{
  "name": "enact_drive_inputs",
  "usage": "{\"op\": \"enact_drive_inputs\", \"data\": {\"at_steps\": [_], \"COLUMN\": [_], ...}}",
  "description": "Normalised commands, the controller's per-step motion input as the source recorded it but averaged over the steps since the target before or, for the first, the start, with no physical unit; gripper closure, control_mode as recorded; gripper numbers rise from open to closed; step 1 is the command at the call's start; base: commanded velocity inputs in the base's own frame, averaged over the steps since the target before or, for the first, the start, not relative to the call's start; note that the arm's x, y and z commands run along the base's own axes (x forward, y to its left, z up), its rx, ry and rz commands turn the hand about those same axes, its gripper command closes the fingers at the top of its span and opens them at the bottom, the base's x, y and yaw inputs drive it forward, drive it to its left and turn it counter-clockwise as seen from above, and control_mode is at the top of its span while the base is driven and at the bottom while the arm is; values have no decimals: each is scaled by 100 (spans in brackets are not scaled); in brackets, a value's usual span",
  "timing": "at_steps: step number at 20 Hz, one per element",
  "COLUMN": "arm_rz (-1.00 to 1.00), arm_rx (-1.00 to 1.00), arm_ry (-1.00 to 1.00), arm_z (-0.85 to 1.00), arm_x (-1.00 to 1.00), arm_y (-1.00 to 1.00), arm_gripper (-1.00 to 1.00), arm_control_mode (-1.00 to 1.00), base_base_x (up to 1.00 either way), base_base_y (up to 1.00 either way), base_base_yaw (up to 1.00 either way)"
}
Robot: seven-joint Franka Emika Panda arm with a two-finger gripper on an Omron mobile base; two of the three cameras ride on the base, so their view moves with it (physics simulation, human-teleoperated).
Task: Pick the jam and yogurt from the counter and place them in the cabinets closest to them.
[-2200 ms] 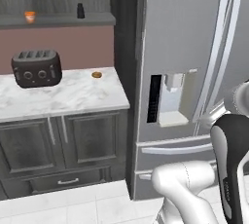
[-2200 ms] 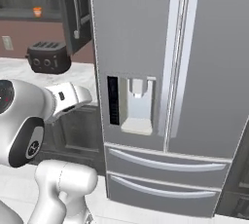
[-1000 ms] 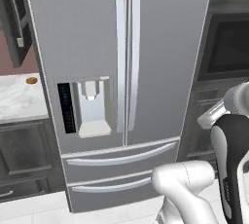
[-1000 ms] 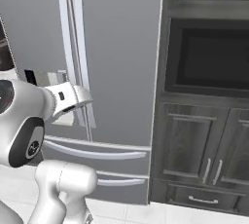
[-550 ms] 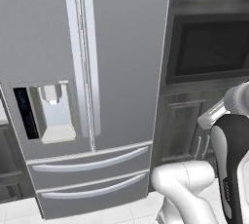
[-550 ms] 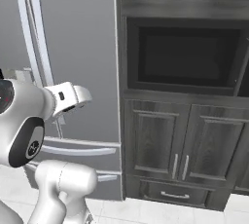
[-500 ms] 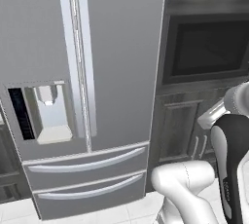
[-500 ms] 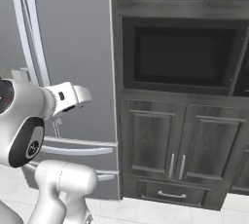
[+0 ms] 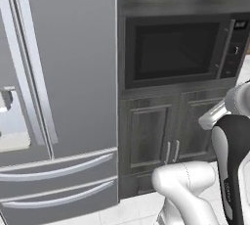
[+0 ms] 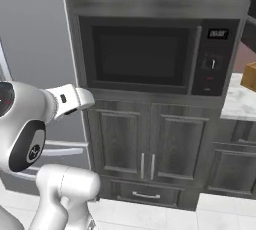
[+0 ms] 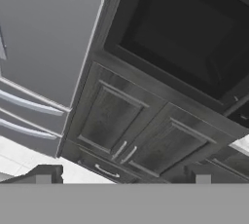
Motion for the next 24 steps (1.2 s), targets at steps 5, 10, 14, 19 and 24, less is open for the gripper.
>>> {"op": "enact_drive_inputs", "data": {"at_steps": [5,10,14,19,24], "arm_rz": [0,0,0,0,0], "arm_rx": [0,0,0,0,0], "arm_ry": [0,0,0,0,0], "arm_z": [0,0,0,0,0], "arm_x": [0,0,0,0,0], "arm_y": [0,0,0,0,0], "arm_gripper": [-100,-100,-100,-100,-100], "arm_control_mode": [100,100,100,100,100], "base_base_x": [-3,-3,-2,-1,0], "base_base_y": [-72,-71,-72,-73,-73], "base_base_yaw": [-2,-2,-2,-2,-1]}}
